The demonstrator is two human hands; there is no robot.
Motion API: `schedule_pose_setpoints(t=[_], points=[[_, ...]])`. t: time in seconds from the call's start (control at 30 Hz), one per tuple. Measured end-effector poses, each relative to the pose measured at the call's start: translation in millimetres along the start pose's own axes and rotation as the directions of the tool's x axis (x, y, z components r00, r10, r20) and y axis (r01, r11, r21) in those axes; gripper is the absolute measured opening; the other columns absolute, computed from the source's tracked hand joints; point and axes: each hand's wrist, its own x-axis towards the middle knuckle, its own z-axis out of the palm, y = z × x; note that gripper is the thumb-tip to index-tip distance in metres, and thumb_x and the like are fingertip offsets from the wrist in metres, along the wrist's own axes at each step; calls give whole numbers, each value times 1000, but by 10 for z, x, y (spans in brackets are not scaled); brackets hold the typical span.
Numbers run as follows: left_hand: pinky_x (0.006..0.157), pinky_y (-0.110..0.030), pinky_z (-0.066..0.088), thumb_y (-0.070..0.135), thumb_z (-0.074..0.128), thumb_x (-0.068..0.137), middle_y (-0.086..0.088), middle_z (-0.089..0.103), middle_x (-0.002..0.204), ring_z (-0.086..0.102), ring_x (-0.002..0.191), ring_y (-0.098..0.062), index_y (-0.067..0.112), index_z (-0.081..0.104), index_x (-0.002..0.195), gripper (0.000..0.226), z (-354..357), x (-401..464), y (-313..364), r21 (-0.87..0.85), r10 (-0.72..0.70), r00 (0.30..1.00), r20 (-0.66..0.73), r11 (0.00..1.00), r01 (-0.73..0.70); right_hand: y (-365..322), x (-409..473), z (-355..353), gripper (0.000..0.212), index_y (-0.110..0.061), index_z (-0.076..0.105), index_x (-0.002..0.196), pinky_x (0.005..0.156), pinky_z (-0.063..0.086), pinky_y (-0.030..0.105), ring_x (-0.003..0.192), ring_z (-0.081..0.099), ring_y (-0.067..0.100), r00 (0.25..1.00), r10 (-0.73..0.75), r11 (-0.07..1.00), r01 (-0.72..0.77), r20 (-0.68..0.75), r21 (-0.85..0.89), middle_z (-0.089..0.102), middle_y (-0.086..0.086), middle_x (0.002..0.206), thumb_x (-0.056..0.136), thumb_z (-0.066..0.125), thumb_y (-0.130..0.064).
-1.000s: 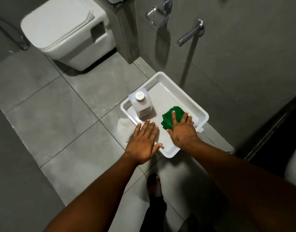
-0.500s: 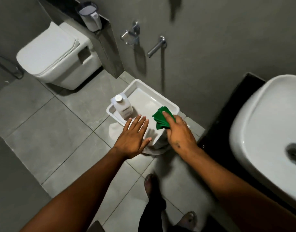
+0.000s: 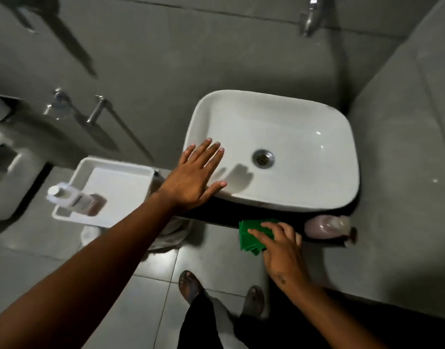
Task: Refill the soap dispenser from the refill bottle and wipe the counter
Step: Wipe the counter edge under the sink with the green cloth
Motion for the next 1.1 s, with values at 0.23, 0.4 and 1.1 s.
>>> schedule_pose_setpoints(t=[0.23, 0.4, 1.1], points=[[130, -47, 5, 71, 17, 96, -11, 18, 172, 2, 161, -25, 11, 18, 164, 91, 242, 398, 133, 63, 85, 978, 189, 993, -99, 239, 89, 100, 59, -32, 72, 121, 98, 47, 55, 122, 55, 43, 988, 149, 988, -147, -31, 53, 62, 12, 134, 71, 63, -2], [130, -48, 5, 71, 16, 97, -12, 20, 171, 3, 161, -25, 12, 17, 164, 89, 285, 401, 82, 68, 119, 972, 204, 989, -135, 151, 9, 490, 64, -15, 56, 142, 126, 12, 49, 150, 25, 38, 960, 276, 941, -279, 41, 195, 37, 15, 159, 77, 58, -11], [130, -50, 0, 68, 11, 99, -11, 15, 172, -3, 161, -26, 14, 15, 164, 85, 331, 409, -12, 81, 228, 949, 218, 965, -250, -318, 465, 778, 52, -8, 48, 147, 126, 13, 49, 152, 21, 37, 783, 602, 799, -588, -159, 127, 35, 20, 159, 98, 48, -26]])
